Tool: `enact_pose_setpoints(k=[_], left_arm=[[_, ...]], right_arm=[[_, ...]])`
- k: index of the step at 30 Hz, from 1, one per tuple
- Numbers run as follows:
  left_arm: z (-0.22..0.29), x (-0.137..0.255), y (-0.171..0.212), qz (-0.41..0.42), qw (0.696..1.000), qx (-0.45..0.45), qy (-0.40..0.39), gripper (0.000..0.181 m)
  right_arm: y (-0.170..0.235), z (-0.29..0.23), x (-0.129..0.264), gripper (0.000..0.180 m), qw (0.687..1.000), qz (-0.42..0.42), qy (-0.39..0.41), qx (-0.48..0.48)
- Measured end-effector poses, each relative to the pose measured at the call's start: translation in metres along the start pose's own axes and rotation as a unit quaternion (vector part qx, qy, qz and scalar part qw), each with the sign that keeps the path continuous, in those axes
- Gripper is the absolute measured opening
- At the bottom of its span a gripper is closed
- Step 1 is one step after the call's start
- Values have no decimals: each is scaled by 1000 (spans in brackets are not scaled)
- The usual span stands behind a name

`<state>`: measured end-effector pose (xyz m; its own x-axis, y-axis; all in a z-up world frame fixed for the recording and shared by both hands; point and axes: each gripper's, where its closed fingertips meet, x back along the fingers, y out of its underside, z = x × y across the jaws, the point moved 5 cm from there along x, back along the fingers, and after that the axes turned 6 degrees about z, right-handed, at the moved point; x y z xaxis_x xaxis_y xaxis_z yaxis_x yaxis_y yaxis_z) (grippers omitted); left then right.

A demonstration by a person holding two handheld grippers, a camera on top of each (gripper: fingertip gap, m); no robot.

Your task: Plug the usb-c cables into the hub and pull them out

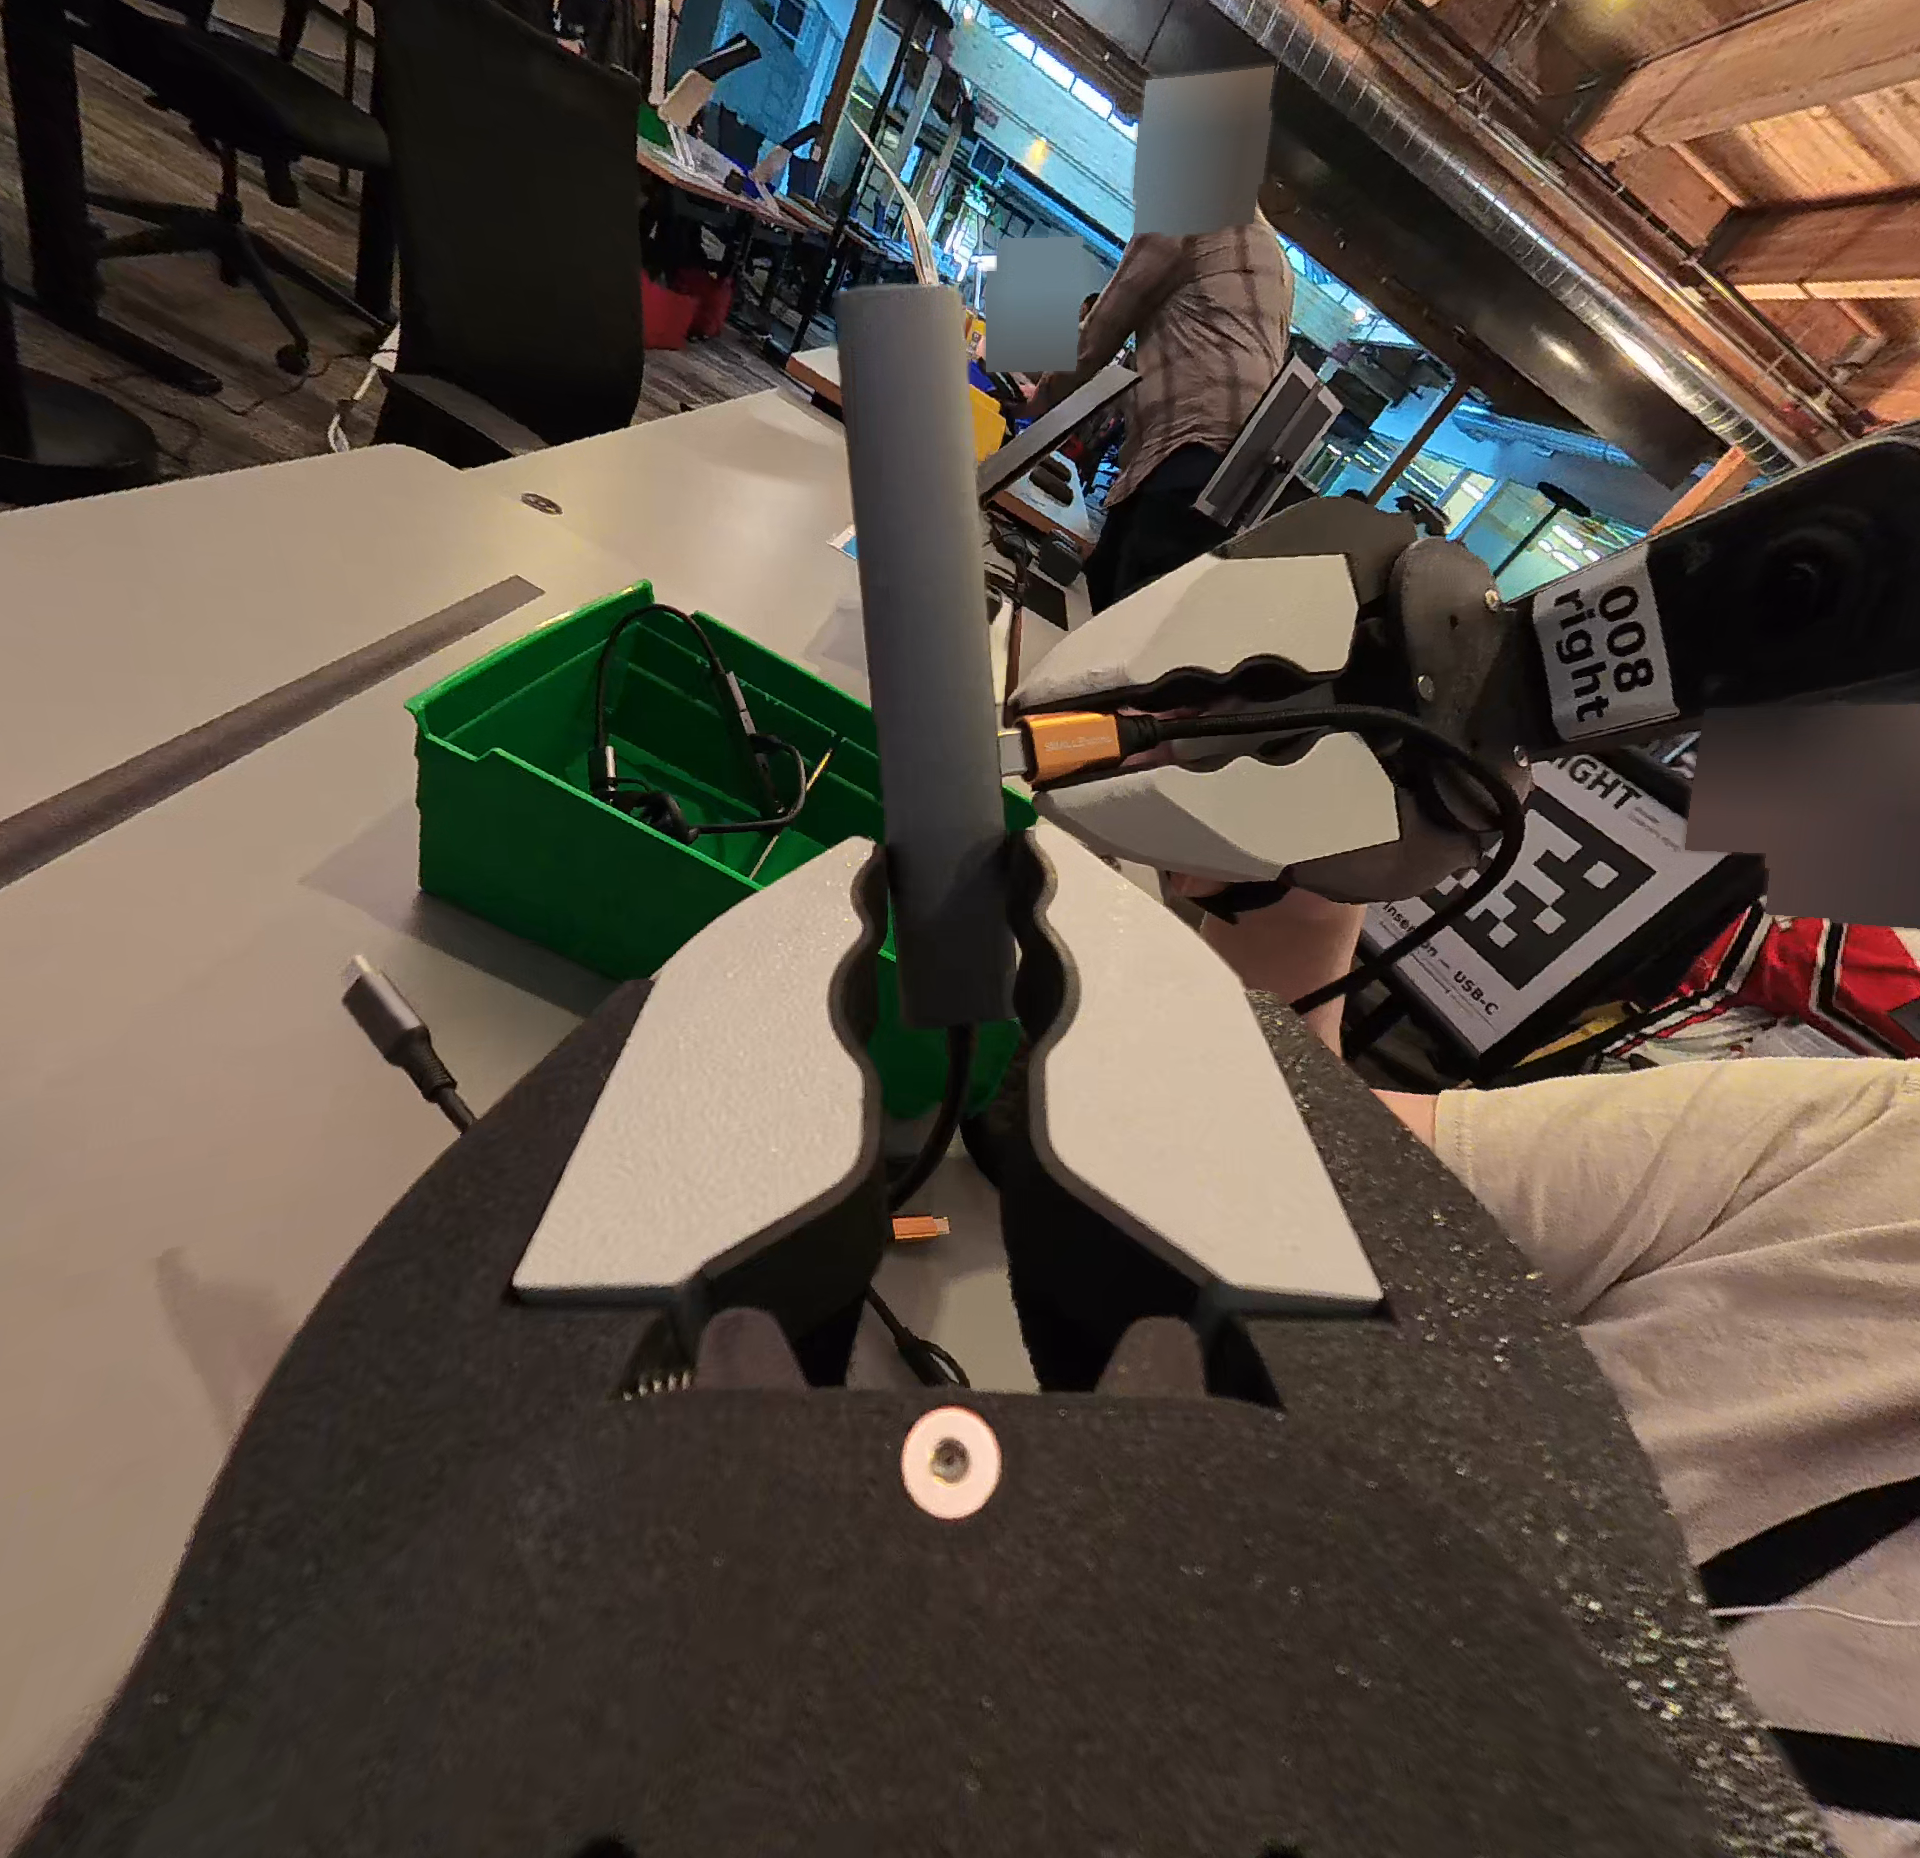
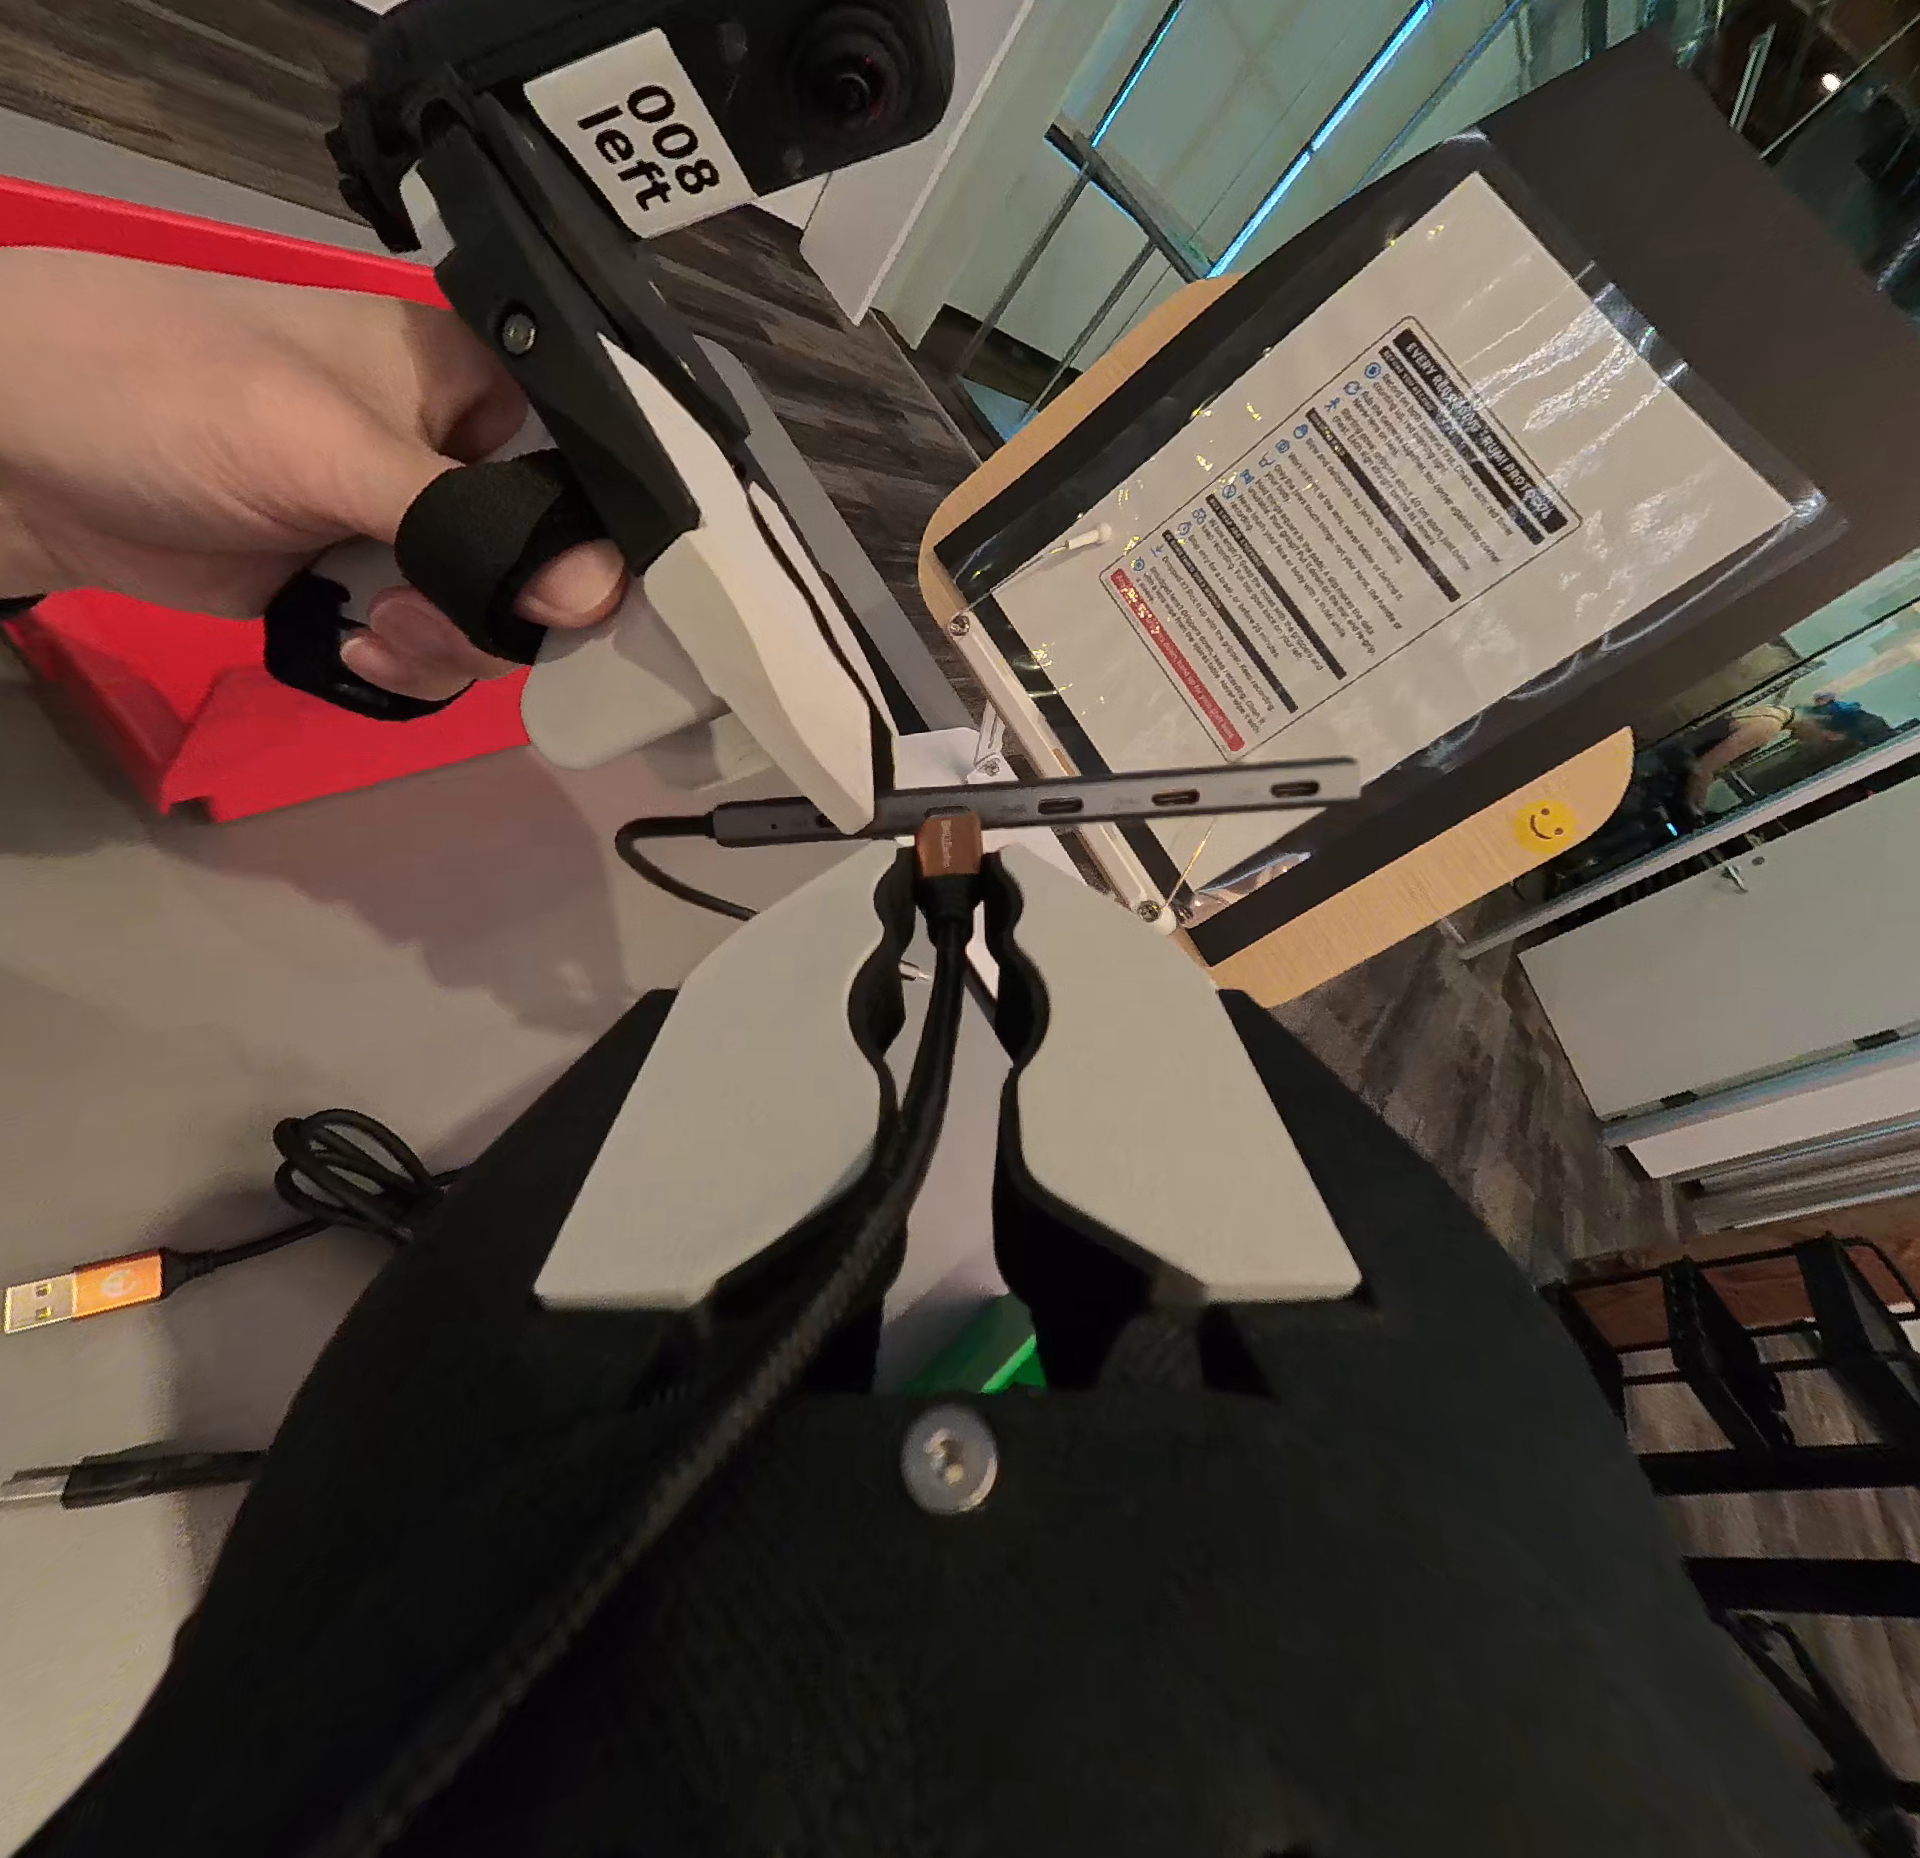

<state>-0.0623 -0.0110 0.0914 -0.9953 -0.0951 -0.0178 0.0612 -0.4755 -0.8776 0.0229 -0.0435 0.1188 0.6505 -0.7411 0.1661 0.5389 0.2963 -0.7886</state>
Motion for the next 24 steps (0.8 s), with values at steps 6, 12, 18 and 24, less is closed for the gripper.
enact_pose_setpoints(k=[6, 12, 18, 24], left_arm=[[4, -2, -1, -8, 995, -79, -53, 21], [10, -4, -1, -31, 974, -187, -124, 21], [13, -5, 1, -42, 963, -223, -147, 21], [15, -5, 1, -55, 948, -262, -169, 22]], right_arm=[[1, 1, 1, 13, 1000, -13, 7, -2], [2, 1, 0, 13, 1000, -9, 8, 5], [3, 1, -1, 13, 1000, 0, 3, 16], [2, 0, -3, 13, 999, 12, 5, 32]])
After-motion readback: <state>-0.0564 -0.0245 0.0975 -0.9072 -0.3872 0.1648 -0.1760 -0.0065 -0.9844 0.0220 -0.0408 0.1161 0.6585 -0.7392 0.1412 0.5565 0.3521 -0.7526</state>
